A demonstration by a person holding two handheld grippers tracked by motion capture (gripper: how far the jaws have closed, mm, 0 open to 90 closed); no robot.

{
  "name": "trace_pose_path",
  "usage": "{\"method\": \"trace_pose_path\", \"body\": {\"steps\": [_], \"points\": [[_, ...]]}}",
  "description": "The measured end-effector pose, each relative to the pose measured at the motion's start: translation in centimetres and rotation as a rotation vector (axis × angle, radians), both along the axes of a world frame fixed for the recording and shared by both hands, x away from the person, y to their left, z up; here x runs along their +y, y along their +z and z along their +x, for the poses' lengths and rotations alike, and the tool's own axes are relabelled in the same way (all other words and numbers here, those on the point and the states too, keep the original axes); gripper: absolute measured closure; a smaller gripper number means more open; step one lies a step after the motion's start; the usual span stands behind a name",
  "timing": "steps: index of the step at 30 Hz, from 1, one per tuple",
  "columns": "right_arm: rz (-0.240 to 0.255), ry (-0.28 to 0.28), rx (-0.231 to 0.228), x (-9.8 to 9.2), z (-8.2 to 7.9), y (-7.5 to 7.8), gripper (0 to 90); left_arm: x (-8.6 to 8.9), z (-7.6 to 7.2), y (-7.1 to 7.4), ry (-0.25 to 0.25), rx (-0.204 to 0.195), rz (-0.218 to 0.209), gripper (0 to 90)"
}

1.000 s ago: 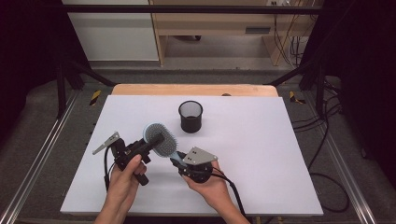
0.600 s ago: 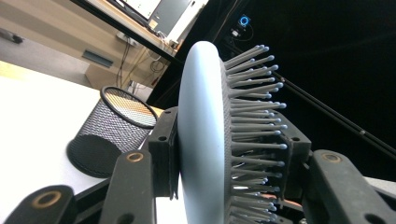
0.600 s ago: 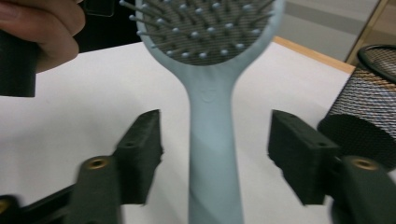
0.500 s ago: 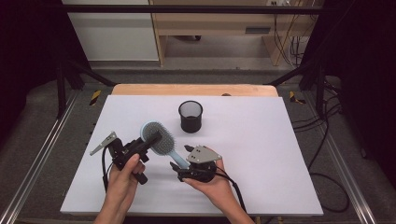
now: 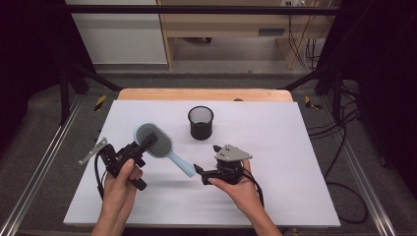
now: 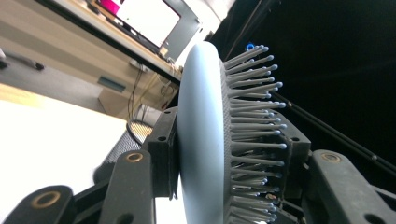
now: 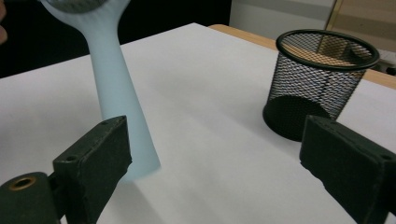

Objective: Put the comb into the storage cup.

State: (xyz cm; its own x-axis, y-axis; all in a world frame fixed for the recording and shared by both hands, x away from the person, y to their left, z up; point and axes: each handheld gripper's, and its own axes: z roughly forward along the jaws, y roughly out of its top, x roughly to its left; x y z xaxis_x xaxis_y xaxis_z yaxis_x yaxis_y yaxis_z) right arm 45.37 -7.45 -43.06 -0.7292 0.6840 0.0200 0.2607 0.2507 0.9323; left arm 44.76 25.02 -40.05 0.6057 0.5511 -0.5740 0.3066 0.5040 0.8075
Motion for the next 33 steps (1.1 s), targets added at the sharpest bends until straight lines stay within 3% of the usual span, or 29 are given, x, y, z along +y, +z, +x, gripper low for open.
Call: {"method": "trace_pose_path", "body": {"steps": [8, 14, 17, 21, 24, 29, 33], "points": [[-0.005, -0.023, 0.015, -1.4, 0.4, 0.1, 8.0, 2.0, 0.0, 0.4, 0.066, -0.016, -0.019, 52.1], [-0.064, -0.113, -0.025, -2.2, 0.9, -0.5, 6.7, 3.0, 0.0, 0.6, 0.109, -0.033, -0.007, 52.2], [-0.097, -0.135, -0.014, -3.7, 1.1, -0.8, 7.1, 3.2, 0.0, 0.6, 0.116, -0.033, -0.009, 52.2], [-0.078, -0.194, 0.005, -6.5, 0.6, -1.2, 9.3, 3.4, 0.1, 0.6, 0.120, -0.034, -0.014, 52.2], [-0.110, -0.237, 0.014, -8.4, 0.1, -1.5, 9.1, 3.4, 0.1, 0.7, 0.116, -0.041, -0.040, 52.2], [-0.051, -0.321, 0.006, -11.1, 0.0, -2.1, 8.4, 3.1, 0.0, 0.7, 0.118, -0.044, -0.007, 52.2], [-0.025, -0.337, 0.010, -12.2, 0.1, -2.0, 8.3, 3.1, 0.1, 0.9, 0.119, -0.046, -0.023, 52.2]]}}
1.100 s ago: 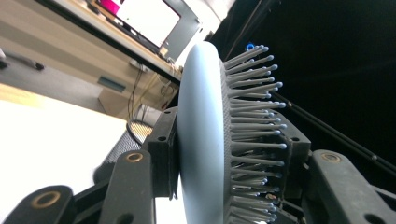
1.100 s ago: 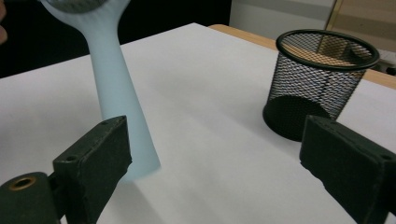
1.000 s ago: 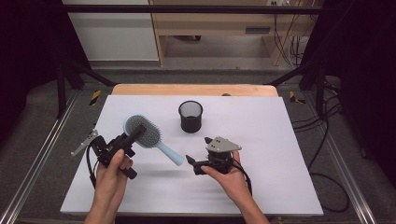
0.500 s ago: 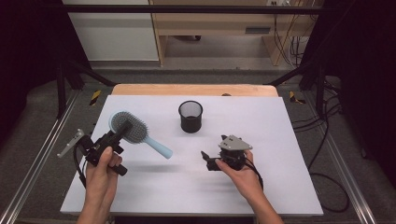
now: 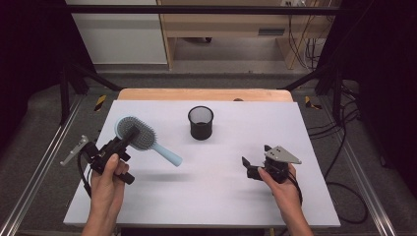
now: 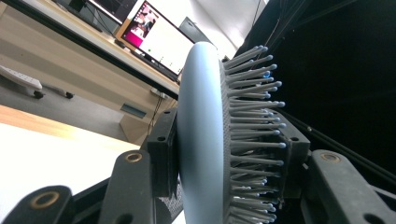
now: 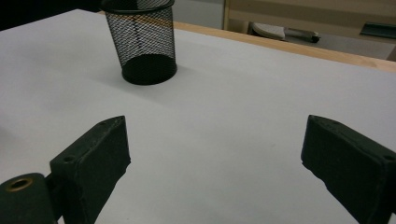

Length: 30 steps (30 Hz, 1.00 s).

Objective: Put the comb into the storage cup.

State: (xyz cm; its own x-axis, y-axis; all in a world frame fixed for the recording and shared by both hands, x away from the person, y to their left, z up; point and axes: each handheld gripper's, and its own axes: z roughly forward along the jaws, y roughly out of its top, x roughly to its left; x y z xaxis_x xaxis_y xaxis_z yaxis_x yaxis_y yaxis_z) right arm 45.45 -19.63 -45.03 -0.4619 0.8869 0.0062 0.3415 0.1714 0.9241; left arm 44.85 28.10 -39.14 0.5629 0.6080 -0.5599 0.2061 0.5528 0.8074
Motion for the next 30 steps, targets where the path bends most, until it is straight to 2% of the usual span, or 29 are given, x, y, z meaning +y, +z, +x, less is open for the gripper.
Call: {"method": "trace_pose_path", "body": {"steps": [3, 9, 12, 17, 21, 30], "points": [[0.036, -0.015, 0.003, -0.6, 0.0, -0.1, 8.3, 0.3, 0.2, 0.4, 0.004, -0.011, 0.008, 52.2], [-0.004, 0.016, 0.008, -0.1, -0.3, -0.3, 7.2, 0.6, 0.5, 0.9, 0.017, -0.013, 0.014, 52.2], [0.010, 0.028, 0.005, 0.3, -0.7, -0.3, 7.2, 0.2, 0.4, 0.9, 0.014, -0.007, 0.024, 52.1], [0.018, 0.035, -0.028, 0.4, -1.0, 0.0, 7.2, -0.8, 1.1, 1.4, 0.002, 0.009, 0.033, 52.1], [0.033, 0.031, -0.028, 0.2, -0.9, 0.1, 7.3, -1.8, 1.7, 2.3, -0.009, 0.012, 0.067, 52.1], [0.041, 0.023, -0.031, -0.1, -0.9, 0.1, 7.3, -2.8, 2.8, 4.1, -0.012, 0.026, 0.038, 52.0]]}}
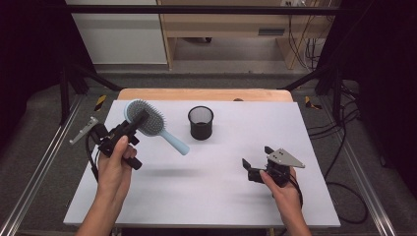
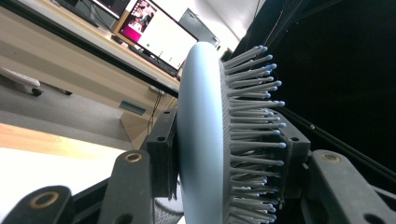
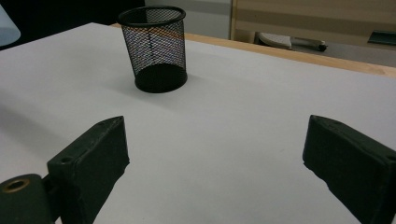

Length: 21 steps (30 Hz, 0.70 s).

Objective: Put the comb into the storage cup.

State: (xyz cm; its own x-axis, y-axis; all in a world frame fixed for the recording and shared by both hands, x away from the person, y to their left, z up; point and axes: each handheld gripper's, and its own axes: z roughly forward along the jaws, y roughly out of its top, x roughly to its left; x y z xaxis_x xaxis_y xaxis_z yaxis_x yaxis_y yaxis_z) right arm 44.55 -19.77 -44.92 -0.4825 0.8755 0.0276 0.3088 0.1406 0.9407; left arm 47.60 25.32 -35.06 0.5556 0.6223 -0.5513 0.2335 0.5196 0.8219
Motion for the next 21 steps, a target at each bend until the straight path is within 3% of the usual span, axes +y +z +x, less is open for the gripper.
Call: {"method": "trace_pose_path", "body": {"steps": [6, 12, 21], "points": [[0.001, 0.001, 0.003, 0.0, -0.1, 0.0, 7.3, -0.7, 0.6, 1.1, 0.003, -0.013, 0.019, 52.0], [0.007, 0.006, 0.004, 0.0, -0.1, 0.0, 7.2, -1.6, 1.7, 2.2, 0.000, -0.012, -0.008, 52.0], [0.011, 0.010, 0.013, 0.1, -0.2, -0.1, 7.2, -3.5, 4.2, 4.7, -0.004, -0.050, 0.077, 51.9]]}}
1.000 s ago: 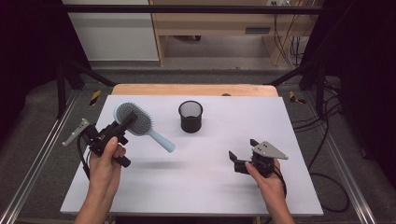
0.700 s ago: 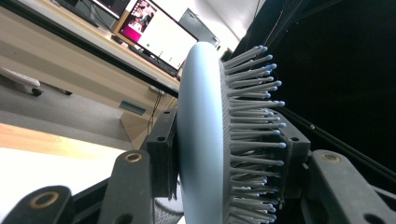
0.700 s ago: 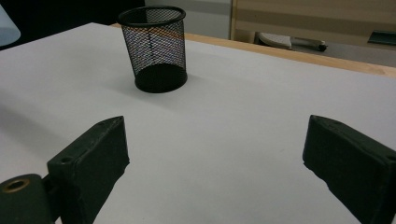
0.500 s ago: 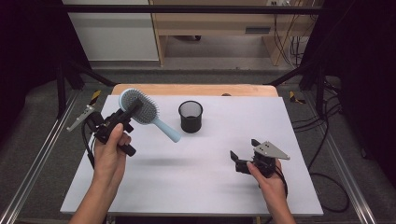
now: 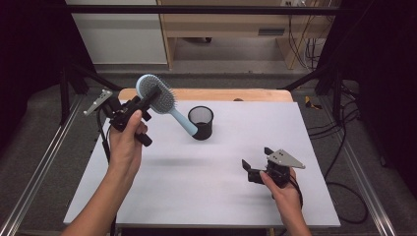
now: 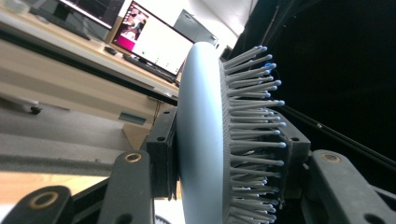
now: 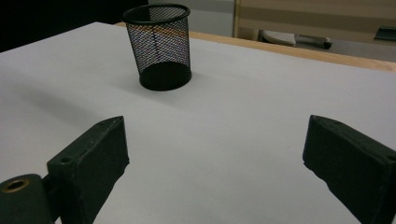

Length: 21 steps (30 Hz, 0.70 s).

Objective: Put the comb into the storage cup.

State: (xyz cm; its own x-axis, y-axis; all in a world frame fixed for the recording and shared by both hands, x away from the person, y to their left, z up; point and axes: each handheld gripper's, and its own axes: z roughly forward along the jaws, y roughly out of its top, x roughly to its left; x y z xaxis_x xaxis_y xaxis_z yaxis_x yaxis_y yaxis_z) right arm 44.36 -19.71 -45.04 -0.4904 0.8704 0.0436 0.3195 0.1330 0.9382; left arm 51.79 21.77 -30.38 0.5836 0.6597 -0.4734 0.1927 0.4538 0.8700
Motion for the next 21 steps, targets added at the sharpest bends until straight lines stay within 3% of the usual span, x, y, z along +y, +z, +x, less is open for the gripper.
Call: {"method": "trace_pose_path", "body": {"steps": [3, 11, 21], "points": [[-0.001, 0.004, 0.000, 0.1, -0.1, 0.0, 7.2, -0.5, 0.9, 0.4, 0.011, -0.004, 0.024, 51.9], [0.006, -0.029, -0.021, -0.1, -0.1, 0.2, 7.9, -0.8, 2.9, 1.1, 0.028, -0.002, 0.025, 51.8], [0.003, -0.022, -0.014, 0.0, -0.1, 0.1, 7.8, -0.9, 4.2, 0.6, 0.039, 0.018, 0.050, 51.9]]}}
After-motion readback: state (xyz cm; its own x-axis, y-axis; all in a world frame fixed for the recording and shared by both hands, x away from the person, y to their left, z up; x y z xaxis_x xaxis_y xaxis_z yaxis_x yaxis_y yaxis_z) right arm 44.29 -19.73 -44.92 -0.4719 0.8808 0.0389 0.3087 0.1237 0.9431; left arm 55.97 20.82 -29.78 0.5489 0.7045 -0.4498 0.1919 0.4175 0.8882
